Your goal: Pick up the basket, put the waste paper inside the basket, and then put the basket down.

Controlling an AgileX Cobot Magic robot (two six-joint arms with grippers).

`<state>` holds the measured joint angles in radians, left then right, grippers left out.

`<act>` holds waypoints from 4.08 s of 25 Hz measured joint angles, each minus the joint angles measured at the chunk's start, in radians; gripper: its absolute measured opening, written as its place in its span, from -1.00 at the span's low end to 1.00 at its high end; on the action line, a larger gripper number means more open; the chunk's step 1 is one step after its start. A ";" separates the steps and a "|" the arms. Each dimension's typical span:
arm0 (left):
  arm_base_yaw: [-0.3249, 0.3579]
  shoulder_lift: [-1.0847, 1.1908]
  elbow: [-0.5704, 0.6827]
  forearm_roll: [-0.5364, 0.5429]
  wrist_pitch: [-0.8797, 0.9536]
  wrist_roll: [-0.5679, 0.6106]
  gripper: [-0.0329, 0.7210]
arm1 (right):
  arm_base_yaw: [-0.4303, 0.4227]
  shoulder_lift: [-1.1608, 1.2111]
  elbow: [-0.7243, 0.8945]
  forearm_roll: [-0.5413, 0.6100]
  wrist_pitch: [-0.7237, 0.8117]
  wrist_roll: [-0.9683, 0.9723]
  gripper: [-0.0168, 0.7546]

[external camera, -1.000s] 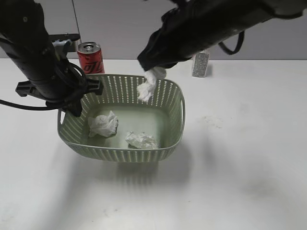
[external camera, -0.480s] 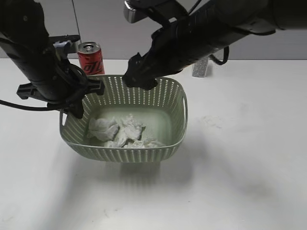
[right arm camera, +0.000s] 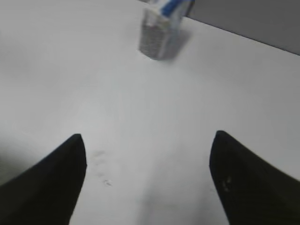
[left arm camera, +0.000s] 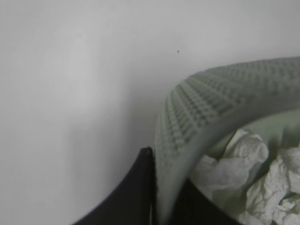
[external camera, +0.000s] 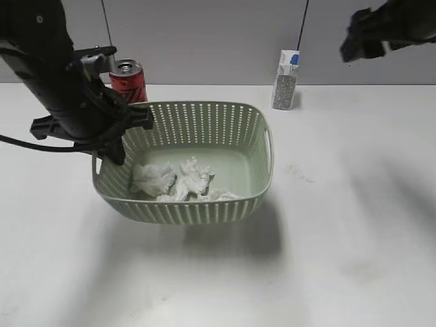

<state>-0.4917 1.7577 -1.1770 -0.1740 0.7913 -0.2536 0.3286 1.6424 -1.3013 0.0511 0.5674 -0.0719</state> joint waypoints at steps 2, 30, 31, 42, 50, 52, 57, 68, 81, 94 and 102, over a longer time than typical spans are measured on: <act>0.000 0.014 -0.032 -0.003 0.012 0.000 -0.91 | -0.079 -0.039 -0.001 -0.004 0.035 -0.001 0.64; -0.007 0.318 -0.313 -0.061 0.221 0.053 0.68 | -0.250 -1.217 0.736 0.007 0.292 -0.027 0.58; -0.006 0.309 -0.314 -0.059 0.231 0.058 0.70 | -0.250 -1.250 0.758 0.007 0.309 -0.017 0.58; 0.060 0.079 -0.323 0.063 0.318 0.115 0.68 | -0.250 -1.490 0.881 0.007 0.376 0.011 0.58; 0.175 -0.089 -0.323 0.150 0.409 0.206 0.66 | -0.250 -1.591 0.881 0.007 0.375 0.013 0.58; 0.212 -0.123 -0.323 0.157 0.419 0.229 0.66 | -0.250 -1.601 0.881 0.007 0.375 0.014 0.58; 0.288 -0.237 -0.270 0.174 0.422 0.265 0.66 | -0.250 -1.604 0.881 0.007 0.375 0.015 0.58; 0.350 -0.646 0.217 0.183 0.351 0.297 0.66 | -0.250 -1.604 0.881 0.007 0.375 0.015 0.58; 0.350 -1.221 0.635 0.128 0.250 0.299 0.66 | -0.250 -1.606 0.881 0.007 0.375 0.015 0.58; 0.350 -1.601 0.666 0.125 0.251 0.299 0.66 | -0.250 -1.607 0.881 0.009 0.375 0.015 0.58; 0.350 -1.762 0.668 0.153 0.258 0.299 0.66 | -0.250 -1.607 0.881 0.013 0.373 0.015 0.58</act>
<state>-0.1417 -0.0041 -0.5088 -0.0214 1.0498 0.0450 0.0786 0.0350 -0.4203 0.0639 0.9408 -0.0573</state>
